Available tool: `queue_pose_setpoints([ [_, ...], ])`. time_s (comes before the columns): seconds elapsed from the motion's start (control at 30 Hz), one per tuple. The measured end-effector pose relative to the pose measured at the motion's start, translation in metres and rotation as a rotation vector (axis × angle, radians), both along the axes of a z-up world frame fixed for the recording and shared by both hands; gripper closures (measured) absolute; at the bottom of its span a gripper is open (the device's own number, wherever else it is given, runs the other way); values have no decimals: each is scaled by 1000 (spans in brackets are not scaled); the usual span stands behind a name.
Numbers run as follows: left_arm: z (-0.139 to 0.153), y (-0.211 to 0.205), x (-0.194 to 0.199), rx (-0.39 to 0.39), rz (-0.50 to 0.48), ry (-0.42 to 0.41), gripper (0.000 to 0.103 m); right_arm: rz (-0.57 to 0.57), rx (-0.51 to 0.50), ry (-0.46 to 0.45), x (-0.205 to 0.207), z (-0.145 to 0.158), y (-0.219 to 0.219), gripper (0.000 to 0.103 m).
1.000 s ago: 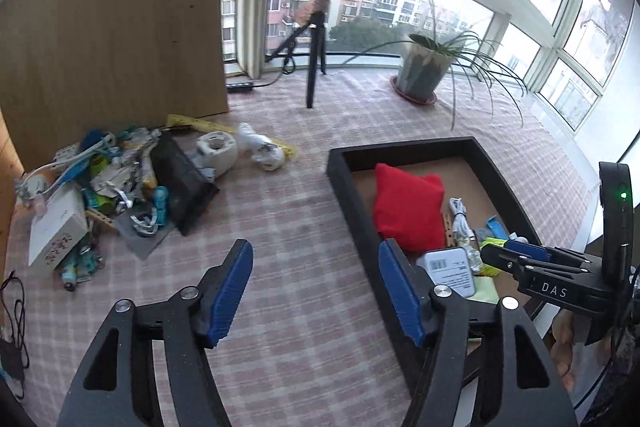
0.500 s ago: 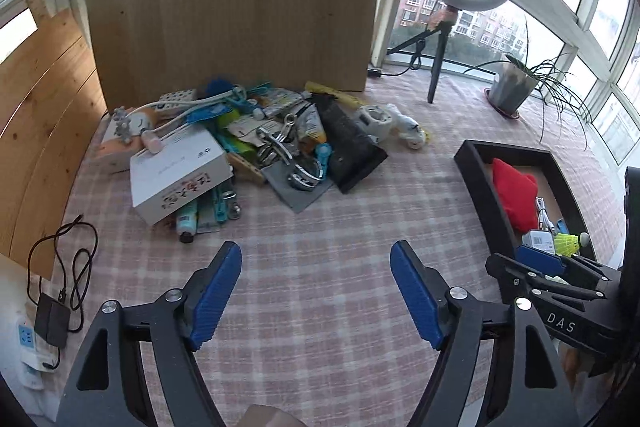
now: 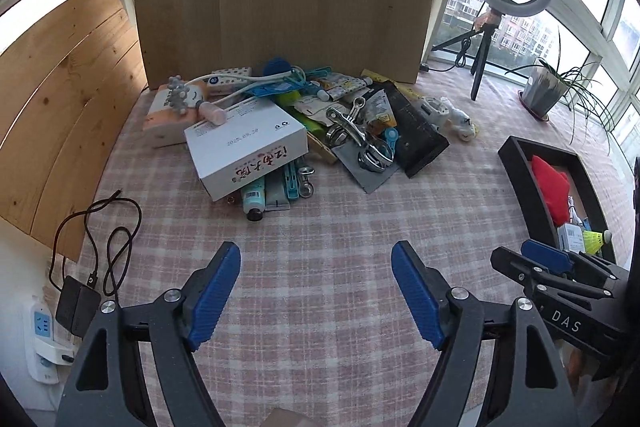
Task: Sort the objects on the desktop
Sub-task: 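Move both open grippers back over the remaining pile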
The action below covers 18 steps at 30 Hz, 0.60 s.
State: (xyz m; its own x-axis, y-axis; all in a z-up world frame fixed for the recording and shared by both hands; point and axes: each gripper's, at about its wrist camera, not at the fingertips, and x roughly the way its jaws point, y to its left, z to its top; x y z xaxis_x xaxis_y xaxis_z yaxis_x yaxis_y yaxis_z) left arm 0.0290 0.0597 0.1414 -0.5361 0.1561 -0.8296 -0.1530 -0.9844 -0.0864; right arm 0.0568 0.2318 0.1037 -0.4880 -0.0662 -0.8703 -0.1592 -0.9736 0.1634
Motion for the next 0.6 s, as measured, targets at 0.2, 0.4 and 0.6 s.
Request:
queue_pose_setpoints([
  [0.2,-7,-9,0,34,-1,-21,27,21,1,-11,-4,-6,-15,53],
  [0.4,-11,-11,2,48,2,-13,24,46,4,-31,-5,-12,-24,53],
  [0.6,-14,-10,1,33,-9,12,24,44,-6,-41,-6,-16,-22,53],
])
